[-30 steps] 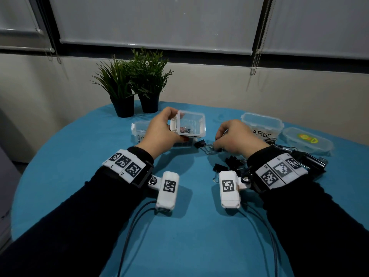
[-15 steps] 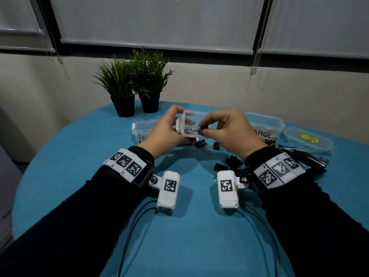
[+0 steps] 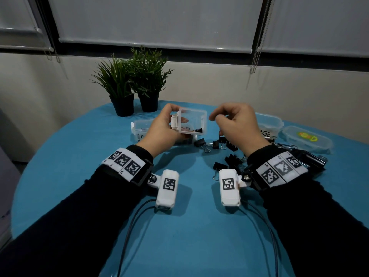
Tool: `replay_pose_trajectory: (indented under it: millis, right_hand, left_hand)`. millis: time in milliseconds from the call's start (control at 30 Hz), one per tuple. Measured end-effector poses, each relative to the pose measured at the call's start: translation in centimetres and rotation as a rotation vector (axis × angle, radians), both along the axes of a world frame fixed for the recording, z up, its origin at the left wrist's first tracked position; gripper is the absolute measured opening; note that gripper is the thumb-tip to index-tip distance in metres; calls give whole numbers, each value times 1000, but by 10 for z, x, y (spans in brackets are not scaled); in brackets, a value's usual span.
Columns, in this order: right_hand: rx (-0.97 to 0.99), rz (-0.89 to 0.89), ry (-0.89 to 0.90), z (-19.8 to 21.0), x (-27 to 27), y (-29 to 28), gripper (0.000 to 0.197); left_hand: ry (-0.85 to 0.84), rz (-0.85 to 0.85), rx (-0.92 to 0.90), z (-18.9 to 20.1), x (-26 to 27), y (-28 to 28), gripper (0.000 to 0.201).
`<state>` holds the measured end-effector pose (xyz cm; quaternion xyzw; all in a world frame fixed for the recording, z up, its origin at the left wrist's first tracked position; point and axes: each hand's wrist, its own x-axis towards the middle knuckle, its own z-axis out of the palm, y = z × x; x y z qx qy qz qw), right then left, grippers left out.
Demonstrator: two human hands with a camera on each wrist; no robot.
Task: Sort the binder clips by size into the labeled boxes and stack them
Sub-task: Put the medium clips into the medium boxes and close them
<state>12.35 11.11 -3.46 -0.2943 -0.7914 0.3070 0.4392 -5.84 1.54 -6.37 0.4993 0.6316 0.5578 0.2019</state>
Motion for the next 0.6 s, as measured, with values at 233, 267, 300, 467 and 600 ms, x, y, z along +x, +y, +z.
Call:
replay_pose_trajectory:
  millis: [233, 267, 300, 467, 600]
  right_hand:
    - [-260, -171, -473, -28, 1, 35, 19]
    - [-248, -158, -536, -29, 1, 35, 25]
    - [-234, -149, -587, -30, 1, 34, 32]
    - [-158, -148, -697, -26, 0, 28, 38]
    - [-152, -177, -693, -22, 1, 22, 22]
  left_hand:
    - [7, -9, -13, -2, -1, 0, 63]
    - [6, -15, -17, -2, -1, 0, 63]
    - [7, -21, -20, -2, -1, 0, 63]
    - [11, -40, -28, -3, -1, -1, 63]
    - [21, -36, -23, -3, 0, -1, 62]
